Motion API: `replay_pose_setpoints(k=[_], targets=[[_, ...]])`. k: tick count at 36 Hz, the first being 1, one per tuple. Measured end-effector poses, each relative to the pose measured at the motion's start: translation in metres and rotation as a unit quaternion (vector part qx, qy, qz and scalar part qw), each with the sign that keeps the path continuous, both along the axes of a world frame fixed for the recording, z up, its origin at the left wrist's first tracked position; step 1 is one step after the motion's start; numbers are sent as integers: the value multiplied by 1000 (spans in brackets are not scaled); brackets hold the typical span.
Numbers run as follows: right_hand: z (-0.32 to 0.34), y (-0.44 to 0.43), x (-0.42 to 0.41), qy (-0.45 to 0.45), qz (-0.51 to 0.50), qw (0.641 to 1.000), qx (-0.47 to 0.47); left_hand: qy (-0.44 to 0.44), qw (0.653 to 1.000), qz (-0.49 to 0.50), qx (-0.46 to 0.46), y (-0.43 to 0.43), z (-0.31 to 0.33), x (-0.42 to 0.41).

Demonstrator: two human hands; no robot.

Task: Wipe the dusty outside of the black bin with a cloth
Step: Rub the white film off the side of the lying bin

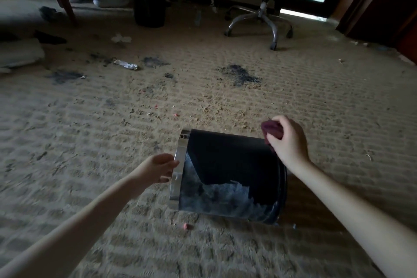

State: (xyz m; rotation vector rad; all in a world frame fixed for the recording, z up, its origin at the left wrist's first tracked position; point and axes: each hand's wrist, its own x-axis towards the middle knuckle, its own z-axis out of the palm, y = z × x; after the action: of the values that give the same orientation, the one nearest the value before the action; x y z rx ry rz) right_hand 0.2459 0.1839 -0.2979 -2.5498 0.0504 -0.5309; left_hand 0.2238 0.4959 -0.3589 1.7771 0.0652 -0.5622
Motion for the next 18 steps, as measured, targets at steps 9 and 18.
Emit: replay_pose_setpoints(k=[9, 18], targets=[[-38, 128, 22, 97, 293, 948, -74, 3, 999, -14, -35, 9, -11, -3], [-65, 124, 28, 47, 347, 935, -52, -68, 994, -67, -51, 17, -24, -12]])
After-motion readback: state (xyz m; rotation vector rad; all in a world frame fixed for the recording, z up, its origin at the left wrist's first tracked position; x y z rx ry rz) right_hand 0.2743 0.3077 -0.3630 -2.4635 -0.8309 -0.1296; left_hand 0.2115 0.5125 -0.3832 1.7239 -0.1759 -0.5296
